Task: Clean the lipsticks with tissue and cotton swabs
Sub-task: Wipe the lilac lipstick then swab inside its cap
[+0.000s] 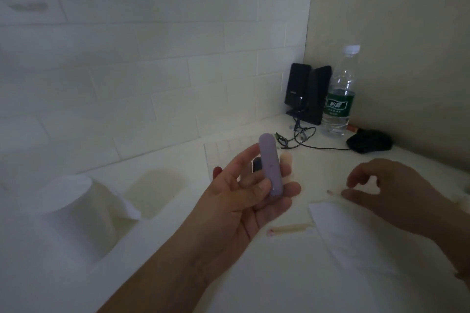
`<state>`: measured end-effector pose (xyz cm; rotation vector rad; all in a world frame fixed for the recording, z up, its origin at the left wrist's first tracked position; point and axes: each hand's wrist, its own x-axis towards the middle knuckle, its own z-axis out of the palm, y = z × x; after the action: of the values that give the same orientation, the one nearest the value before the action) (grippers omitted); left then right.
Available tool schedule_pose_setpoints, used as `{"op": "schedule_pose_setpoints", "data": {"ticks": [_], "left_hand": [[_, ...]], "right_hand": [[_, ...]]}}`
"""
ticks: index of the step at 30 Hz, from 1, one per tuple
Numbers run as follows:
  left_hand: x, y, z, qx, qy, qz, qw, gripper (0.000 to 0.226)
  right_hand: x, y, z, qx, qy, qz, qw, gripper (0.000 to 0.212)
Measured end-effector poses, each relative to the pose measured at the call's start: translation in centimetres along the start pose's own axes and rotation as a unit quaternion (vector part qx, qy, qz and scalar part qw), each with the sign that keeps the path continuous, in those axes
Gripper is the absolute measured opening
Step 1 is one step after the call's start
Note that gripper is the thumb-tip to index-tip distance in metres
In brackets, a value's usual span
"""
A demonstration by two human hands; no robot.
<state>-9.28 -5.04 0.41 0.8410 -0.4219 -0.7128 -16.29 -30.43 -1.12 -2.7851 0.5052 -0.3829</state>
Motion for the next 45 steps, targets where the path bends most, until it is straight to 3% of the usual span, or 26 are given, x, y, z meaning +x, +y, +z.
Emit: {"op": "schedule_pose_setpoints", "data": {"ticks": [3, 6, 9, 11, 13, 15, 19, 21, 24, 28, 32, 34, 36, 38, 39, 41, 43, 45], "left_hand": [[-0.1, 0.1, -0.1, 0.019, -0.008, 0.015, 1.000, 0.059], [0.1, 0.0, -0.2, 0.033, -0.010, 0.019, 0.999, 0.059], [0.2, -0.3, -0.4, 0.051, -0.003, 0.020, 0.998, 0.051], [0.3, -0.5, -0.5, 0.079, 0.009, 0.023, 0.997, 0.041], [0.3, -1.0, -0.4, 0.111, 0.017, 0.031, 0.993, 0.034], [0.3, -1.5, -0.4, 0.136, 0.027, 0.050, 0.989, 0.037], [0.2, -2.1, 0.2, 0.311, 0.021, 0.106, 0.944, 0.059], [0.2, -2.3, 0.1, 0.364, 0.058, 0.142, 0.919, 0.055], [-0.1, -2.2, 0.3, 0.387, 0.092, 0.167, 0.902, 0.058], [-0.3, -1.8, 0.6, 0.393, 0.063, 0.165, 0.903, 0.058], [-0.1, -1.6, 0.4, 0.410, 0.060, 0.158, 0.896, 0.058], [-0.1, -1.5, 0.2, 0.396, 0.038, 0.133, 0.908, 0.055], [-0.2, -1.3, 0.1, 0.350, -0.003, 0.095, 0.932, 0.053], [-0.1, -1.3, -0.2, 0.237, -0.002, 0.058, 0.970, 0.047], [-0.1, -1.3, -0.1, 0.167, 0.000, 0.032, 0.985, 0.041], [-0.3, -1.0, 0.3, 0.053, -0.010, -0.007, 0.999, 0.038], [-0.3, -0.9, 0.4, -0.004, -0.028, -0.022, 0.999, 0.036], [-0.3, -0.8, 0.5, -0.017, -0.035, -0.017, 0.999, 0.034]], "right_hand": [[-1.1, -1.7, -1.1, -0.059, -0.123, -0.041, 0.990, 0.034], [-1.4, -1.9, -0.2, -0.107, -0.199, -0.062, 0.972, 0.027], [-1.5, -1.8, -1.1, -0.031, -0.156, -0.106, 0.982, 0.026], [-1.6, -2.6, -1.9, 0.146, -0.081, -0.150, 0.974, 0.041], [-2.1, -4.7, -1.8, 0.380, -0.010, -0.139, 0.915, 0.035], [-2.5, -7.1, -0.7, 0.468, 0.033, -0.124, 0.875, 0.027], [-3.3, -9.7, 1.4, 0.415, 0.091, -0.103, 0.899, 0.017], [-3.5, -9.9, 1.9, 0.383, 0.105, -0.100, 0.912, 0.019], [-3.5, -10.0, 2.5, 0.404, 0.097, -0.083, 0.906, 0.013], [-3.5, -9.7, 2.4, 0.462, 0.054, -0.065, 0.883, 0.026], [-3.9, -10.2, 2.1, 0.445, 0.069, -0.072, 0.890, 0.026], [-4.0, -10.2, 2.1, 0.438, 0.074, -0.080, 0.893, 0.022], [-3.6, -10.1, 2.0, 0.482, 0.060, -0.064, 0.872, 0.019], [-3.2, -9.5, 2.3, 0.534, 0.003, -0.013, 0.845, 0.045], [-3.1, -9.3, 2.3, 0.564, -0.037, 0.001, 0.825, 0.043], [-3.1, -9.1, 1.9, 0.633, -0.082, 0.012, 0.769, 0.015], [-2.9, -8.6, 1.7, 0.688, -0.094, 0.056, 0.717, 0.020], [-2.9, -8.2, 1.5, 0.648, -0.073, 0.076, 0.754, 0.021]]}}
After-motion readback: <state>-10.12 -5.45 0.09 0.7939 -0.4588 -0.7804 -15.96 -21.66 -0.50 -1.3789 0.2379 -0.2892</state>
